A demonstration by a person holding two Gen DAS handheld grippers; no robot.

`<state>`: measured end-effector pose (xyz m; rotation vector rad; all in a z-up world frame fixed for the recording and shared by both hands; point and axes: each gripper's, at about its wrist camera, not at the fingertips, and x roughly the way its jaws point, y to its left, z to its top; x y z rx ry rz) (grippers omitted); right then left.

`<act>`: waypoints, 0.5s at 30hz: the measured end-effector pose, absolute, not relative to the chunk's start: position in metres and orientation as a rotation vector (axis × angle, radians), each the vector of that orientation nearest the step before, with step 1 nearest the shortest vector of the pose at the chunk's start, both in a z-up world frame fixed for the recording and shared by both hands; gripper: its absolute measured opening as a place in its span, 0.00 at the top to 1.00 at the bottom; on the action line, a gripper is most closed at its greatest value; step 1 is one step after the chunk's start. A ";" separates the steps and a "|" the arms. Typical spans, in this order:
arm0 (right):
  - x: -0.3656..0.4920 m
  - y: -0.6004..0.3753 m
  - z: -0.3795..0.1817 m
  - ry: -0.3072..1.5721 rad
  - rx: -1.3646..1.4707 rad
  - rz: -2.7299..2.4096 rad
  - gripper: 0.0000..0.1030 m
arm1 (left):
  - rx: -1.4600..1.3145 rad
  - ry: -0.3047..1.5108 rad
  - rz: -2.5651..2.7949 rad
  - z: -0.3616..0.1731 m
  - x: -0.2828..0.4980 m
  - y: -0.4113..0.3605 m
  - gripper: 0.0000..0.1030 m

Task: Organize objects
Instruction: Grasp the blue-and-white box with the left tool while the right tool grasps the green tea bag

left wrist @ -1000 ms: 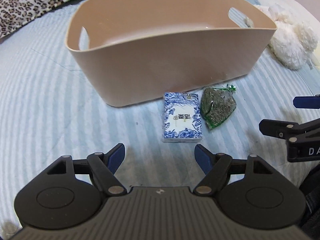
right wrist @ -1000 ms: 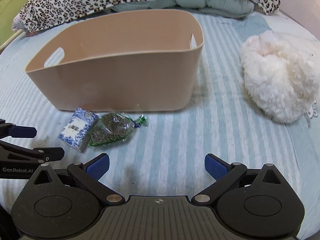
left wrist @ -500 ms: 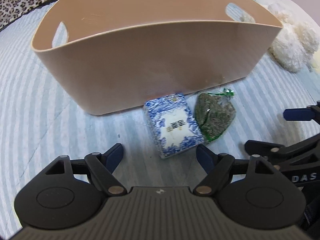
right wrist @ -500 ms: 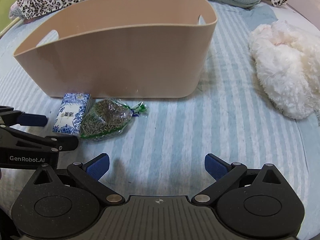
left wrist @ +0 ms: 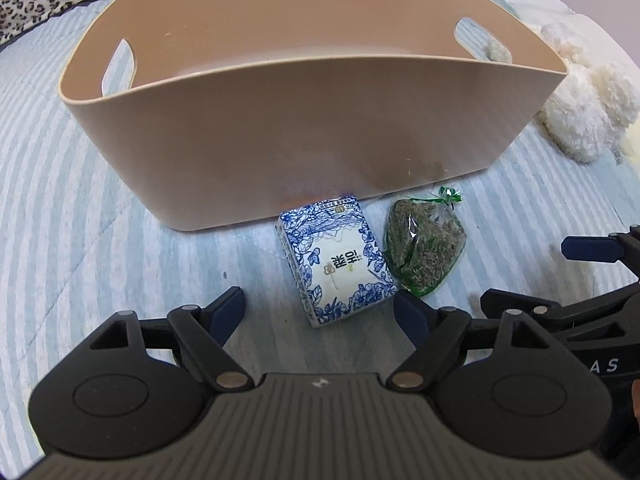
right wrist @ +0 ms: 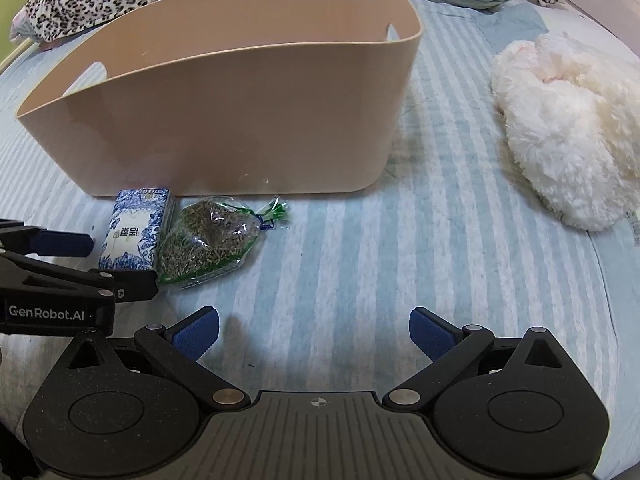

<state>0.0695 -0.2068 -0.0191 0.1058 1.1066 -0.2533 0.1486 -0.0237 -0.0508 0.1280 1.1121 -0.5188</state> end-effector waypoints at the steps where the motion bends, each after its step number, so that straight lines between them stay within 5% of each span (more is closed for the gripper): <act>1: 0.069 -0.208 -0.019 1.106 0.109 -0.255 0.00 | 0.128 1.110 -0.515 -0.050 0.148 -0.023 0.20; 15: 0.071 -0.209 -0.020 1.116 0.118 -0.253 0.00 | 0.159 1.110 -0.400 -0.045 0.150 0.005 0.19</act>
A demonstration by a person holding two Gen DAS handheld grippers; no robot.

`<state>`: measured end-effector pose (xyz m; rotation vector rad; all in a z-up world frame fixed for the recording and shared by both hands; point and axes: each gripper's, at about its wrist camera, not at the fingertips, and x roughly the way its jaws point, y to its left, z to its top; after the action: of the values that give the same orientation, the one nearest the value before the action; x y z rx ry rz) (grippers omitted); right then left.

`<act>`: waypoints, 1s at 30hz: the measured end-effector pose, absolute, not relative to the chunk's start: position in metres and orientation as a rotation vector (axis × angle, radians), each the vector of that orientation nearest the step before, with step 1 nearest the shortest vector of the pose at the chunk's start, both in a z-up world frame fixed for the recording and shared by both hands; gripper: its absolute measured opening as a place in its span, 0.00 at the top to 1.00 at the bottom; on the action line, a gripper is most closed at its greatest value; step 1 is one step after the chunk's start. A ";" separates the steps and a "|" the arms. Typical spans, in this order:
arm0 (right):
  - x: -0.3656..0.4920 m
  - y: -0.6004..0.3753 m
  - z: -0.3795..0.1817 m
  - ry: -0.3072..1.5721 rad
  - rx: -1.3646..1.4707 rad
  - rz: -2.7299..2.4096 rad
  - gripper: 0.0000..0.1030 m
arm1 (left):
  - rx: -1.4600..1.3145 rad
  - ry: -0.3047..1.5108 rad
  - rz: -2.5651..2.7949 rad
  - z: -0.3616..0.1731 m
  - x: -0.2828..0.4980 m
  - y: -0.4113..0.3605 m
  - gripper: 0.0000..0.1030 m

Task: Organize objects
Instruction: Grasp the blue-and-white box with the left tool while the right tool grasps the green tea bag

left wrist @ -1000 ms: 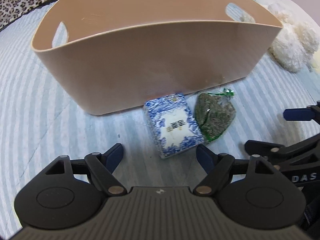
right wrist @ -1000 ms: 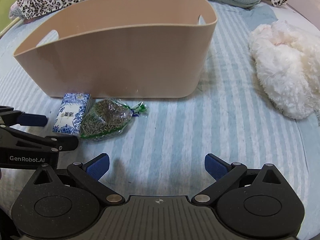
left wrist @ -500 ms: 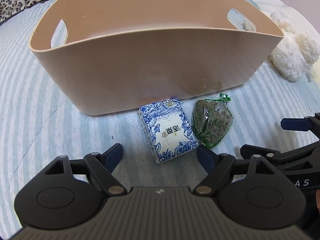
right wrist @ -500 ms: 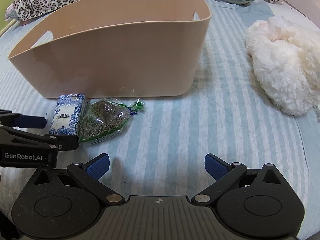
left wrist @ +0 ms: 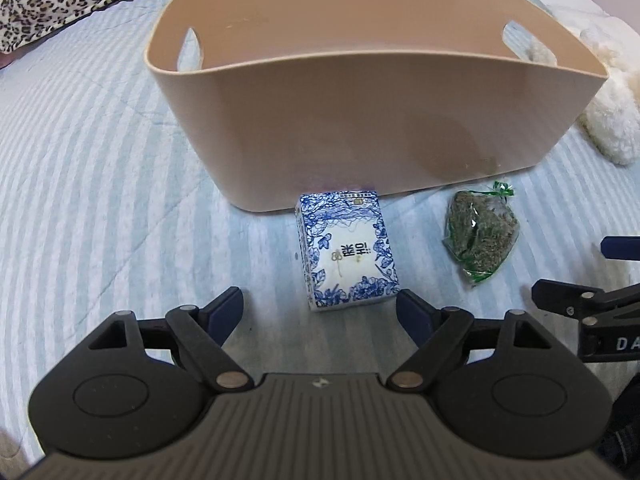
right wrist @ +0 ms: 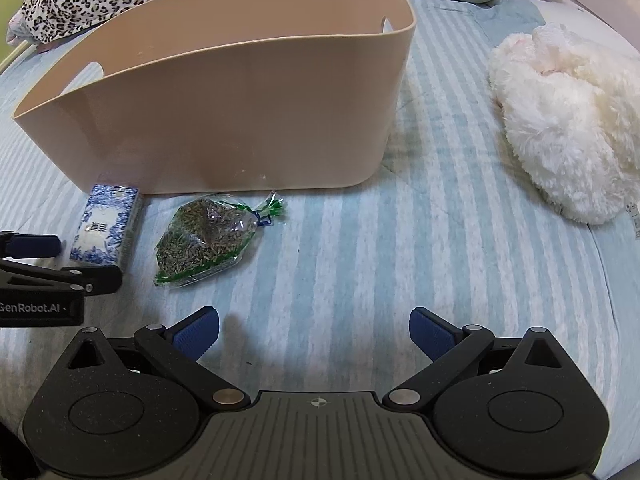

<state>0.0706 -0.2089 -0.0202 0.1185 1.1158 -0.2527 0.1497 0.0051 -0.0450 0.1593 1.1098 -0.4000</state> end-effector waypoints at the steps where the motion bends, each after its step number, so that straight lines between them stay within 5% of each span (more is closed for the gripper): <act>1: 0.071 -0.208 -0.020 1.116 0.119 -0.250 0.00 | 0.155 1.110 -0.406 -0.043 0.150 0.006 0.19; 30: 0.100 -0.170 -0.034 1.145 0.087 -0.149 0.00 | 0.095 1.085 -0.316 -0.061 0.177 0.052 0.18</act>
<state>0.0999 -0.1703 -0.0339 0.0867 1.1451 -0.1495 0.1773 0.0517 -0.0610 0.0946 1.0851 -0.3156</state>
